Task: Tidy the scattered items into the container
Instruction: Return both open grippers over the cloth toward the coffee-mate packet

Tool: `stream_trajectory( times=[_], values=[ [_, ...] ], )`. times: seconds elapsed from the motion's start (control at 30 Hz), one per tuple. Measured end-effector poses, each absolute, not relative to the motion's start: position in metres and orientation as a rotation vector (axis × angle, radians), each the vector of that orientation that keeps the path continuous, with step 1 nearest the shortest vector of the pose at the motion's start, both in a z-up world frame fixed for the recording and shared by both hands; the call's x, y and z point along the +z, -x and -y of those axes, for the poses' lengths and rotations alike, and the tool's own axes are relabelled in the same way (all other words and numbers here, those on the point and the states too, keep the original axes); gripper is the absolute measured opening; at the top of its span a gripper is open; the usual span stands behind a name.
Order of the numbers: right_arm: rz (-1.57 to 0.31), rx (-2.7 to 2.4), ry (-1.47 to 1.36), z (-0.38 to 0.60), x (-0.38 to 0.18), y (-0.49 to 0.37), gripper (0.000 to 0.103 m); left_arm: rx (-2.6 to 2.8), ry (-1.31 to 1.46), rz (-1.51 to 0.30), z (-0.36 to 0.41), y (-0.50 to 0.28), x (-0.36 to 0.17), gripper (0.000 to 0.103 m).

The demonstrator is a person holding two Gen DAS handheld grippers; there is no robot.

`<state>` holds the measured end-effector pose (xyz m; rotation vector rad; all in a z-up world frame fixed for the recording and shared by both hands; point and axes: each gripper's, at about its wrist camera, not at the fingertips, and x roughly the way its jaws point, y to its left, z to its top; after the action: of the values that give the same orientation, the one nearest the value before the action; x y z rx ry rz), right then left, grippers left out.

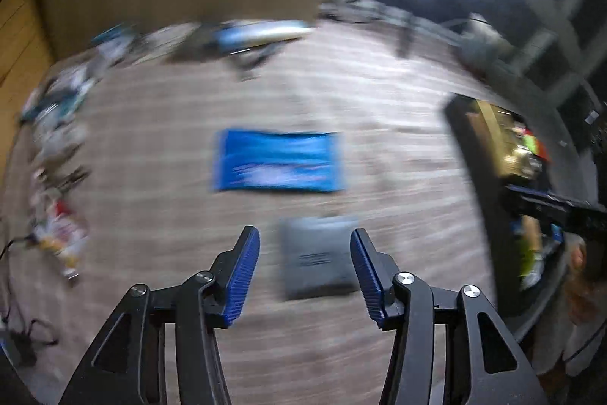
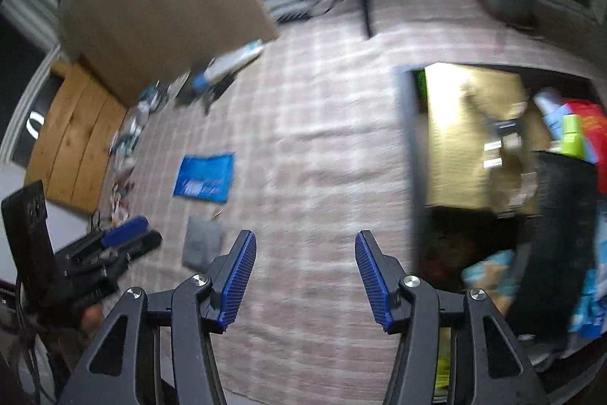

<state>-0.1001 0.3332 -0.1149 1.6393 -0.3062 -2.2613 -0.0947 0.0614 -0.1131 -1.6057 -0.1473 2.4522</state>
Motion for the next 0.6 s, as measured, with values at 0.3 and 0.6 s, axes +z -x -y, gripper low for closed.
stream_trajectory(
  times=[0.3, 0.6],
  values=[
    [0.220, -2.139, -1.751, -0.247, -0.157, 0.104, 0.054, 2.568, 1.840, 0.279, 0.087, 0.111, -0.158, 0.059],
    [0.177, -2.084, -1.818, -0.190, -0.183, 0.111, 0.058, 2.592, 1.913, 0.364, 0.160, 0.133, -0.177, 0.062]
  ],
)
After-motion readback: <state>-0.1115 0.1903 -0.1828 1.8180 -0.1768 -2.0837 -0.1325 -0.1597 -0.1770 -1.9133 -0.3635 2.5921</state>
